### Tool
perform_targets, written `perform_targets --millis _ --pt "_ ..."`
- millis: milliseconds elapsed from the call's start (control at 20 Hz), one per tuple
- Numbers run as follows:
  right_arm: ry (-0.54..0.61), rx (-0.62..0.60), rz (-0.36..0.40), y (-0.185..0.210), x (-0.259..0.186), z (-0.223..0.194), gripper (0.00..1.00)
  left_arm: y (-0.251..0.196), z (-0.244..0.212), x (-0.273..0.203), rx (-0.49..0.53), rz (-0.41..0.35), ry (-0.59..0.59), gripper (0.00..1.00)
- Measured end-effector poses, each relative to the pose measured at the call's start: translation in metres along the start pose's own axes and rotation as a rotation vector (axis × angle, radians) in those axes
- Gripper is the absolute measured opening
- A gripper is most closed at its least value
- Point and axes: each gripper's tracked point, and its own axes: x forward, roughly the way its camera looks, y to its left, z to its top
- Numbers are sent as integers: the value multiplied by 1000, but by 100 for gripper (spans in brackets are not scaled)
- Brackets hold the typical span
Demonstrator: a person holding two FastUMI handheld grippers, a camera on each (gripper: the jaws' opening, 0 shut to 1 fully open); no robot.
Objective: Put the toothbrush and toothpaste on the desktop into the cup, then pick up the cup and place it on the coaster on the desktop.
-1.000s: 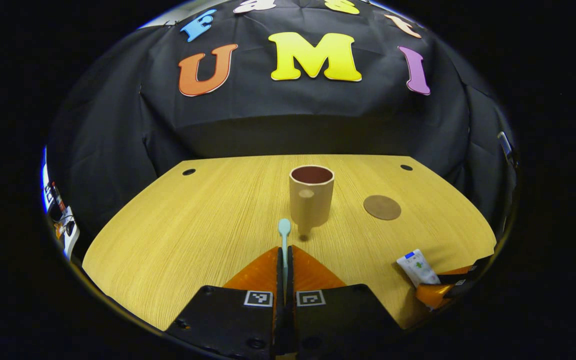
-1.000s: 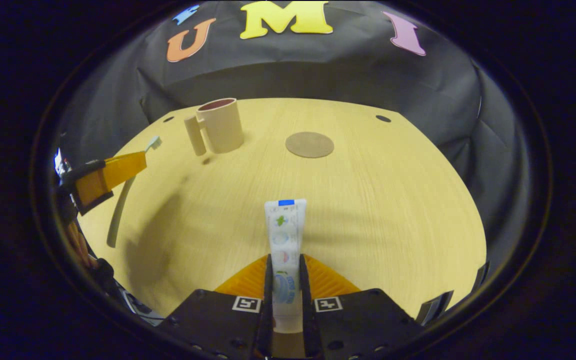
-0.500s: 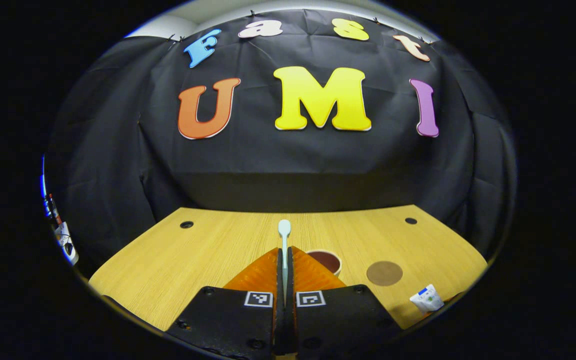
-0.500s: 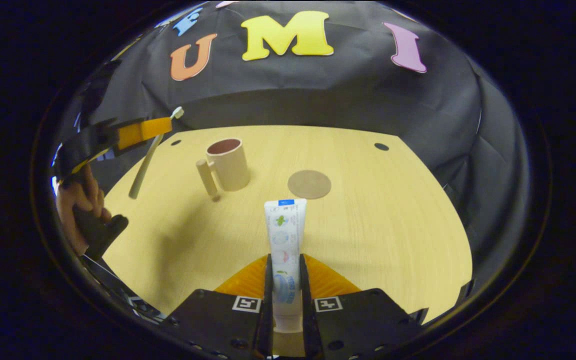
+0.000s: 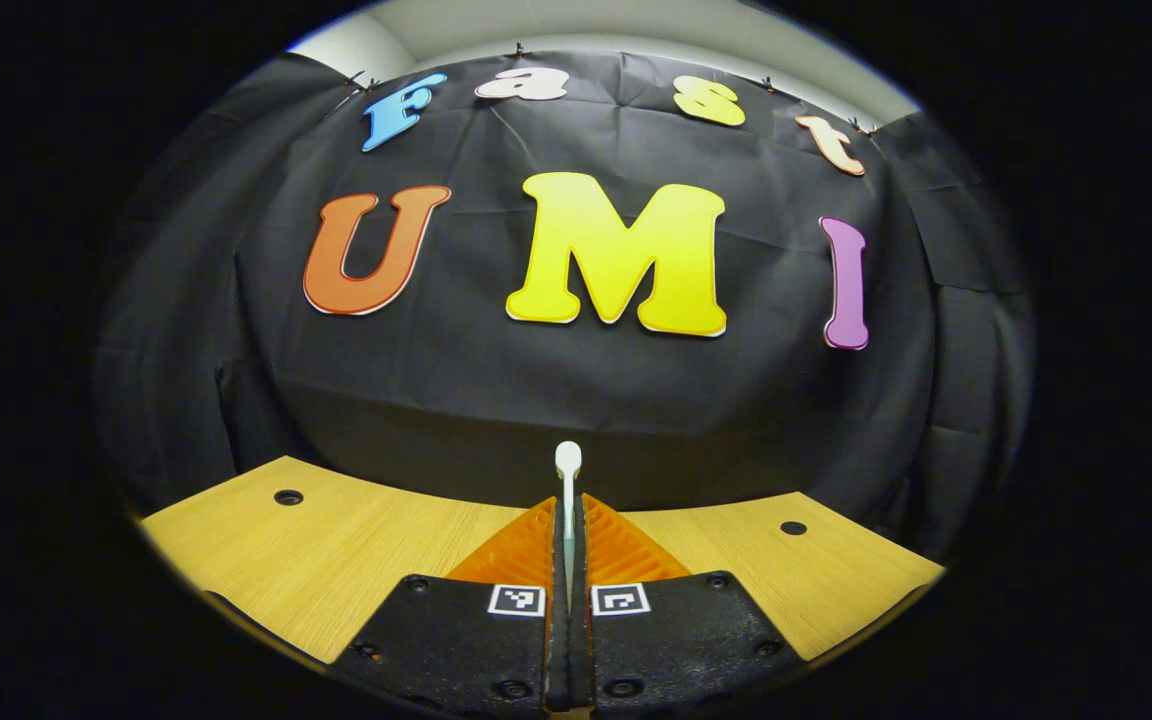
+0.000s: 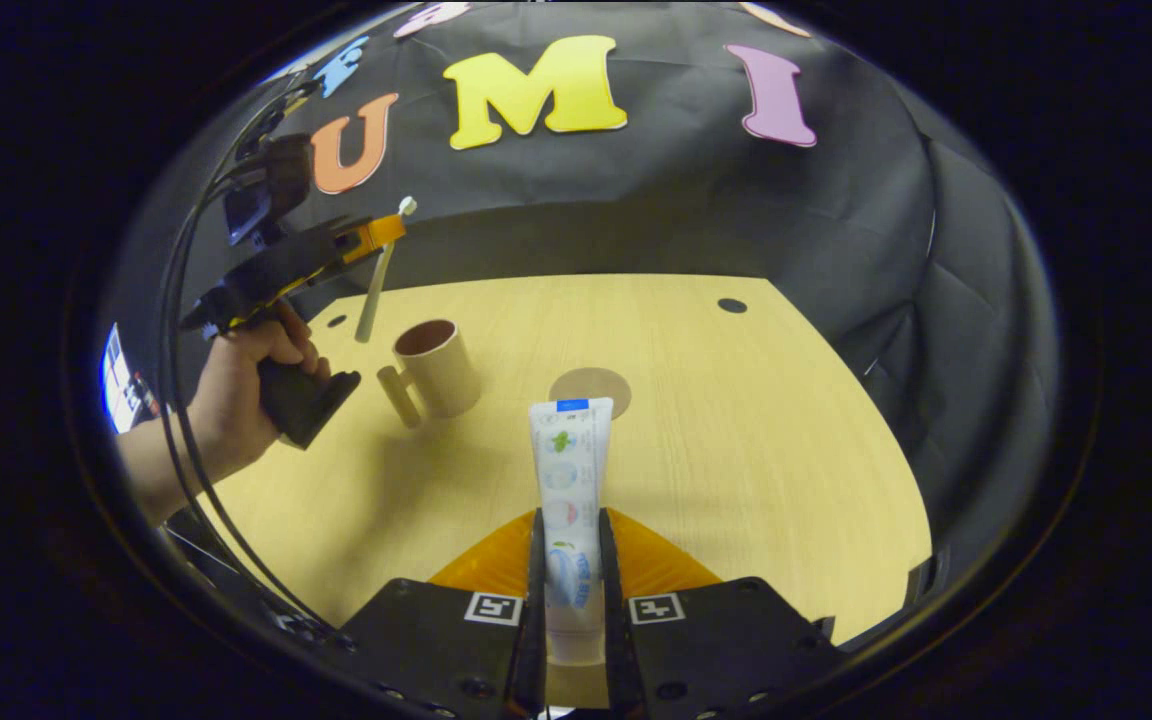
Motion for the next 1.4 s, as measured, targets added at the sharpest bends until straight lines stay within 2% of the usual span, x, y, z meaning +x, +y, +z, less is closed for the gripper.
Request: perform_targets --millis 400,650,1150,1400 --pt "38 37 46 9 12 -16 24 -5 5 21 -22 -15 -31 3" --pt "55 48 26 -5 19 -16 23 -5 -7 30 -32 -5 -14 3" --pt "63 34 29 -6 22 -17 24 -8 -20 31 -36 5 7 7" --pt "60 31 22 -7 23 -18 24 -10 -30 22 -19 6 26 6"
